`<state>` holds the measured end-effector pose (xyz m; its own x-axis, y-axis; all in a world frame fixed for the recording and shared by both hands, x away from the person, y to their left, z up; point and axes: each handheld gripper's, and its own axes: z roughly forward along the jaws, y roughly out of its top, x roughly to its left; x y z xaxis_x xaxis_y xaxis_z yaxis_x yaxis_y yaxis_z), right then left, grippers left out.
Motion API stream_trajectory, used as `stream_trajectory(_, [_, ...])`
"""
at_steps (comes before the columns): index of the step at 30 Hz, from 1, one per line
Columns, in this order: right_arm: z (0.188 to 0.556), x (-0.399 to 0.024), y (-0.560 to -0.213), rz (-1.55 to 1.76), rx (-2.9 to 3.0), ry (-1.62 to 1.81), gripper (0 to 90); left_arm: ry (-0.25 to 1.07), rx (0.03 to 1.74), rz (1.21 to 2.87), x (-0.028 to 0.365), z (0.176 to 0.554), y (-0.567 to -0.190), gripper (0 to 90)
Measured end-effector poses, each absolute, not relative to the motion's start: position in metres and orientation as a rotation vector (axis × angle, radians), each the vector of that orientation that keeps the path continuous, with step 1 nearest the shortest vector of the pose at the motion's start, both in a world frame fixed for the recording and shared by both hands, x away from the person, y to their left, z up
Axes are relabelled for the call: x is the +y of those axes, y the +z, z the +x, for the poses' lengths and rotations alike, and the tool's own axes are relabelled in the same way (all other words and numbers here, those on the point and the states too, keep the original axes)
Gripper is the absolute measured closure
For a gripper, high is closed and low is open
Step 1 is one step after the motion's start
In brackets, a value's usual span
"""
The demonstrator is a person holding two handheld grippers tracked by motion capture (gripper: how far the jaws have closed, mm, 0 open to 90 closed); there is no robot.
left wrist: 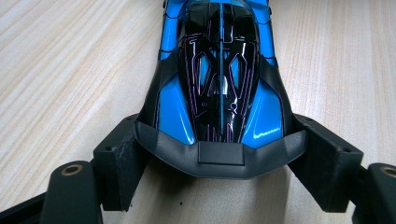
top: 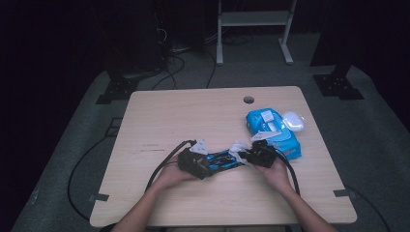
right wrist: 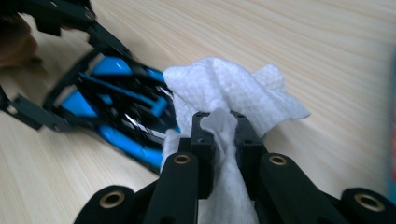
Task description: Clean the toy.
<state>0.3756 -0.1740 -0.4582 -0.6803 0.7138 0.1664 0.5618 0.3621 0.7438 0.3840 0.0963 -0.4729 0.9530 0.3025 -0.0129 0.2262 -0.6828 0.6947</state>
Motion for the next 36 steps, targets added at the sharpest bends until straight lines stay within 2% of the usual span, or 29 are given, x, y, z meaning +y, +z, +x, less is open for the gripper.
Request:
stream_trajectory(7, [0.395,-0.141,-0.451,1.089,2.472,1.22,80.8,0.128,0.366,2.35,0.098,0.384,-0.473,24.2])
stream_trajectory(15, [0.399,-0.155,-0.456,1.143,2.434,1.22,81.2,0.118,0.395,2.353,0.098,0.385,-0.472,23.5])
stream_trajectory(23, [0.396,-0.143,-0.446,1.111,2.443,1.281,81.2,0.12,0.4,2.344,0.1,0.384,-0.473,23.9])
stream_trajectory(32, [0.391,-0.089,-0.45,0.99,2.612,1.303,81.5,0.124,0.395,2.345,0.098,0.383,-0.473,24.0])
stream_trajectory(36, [0.389,-0.081,-0.451,0.962,2.613,1.29,81.5,0.117,0.393,2.343,0.101,0.384,-0.473,24.1])
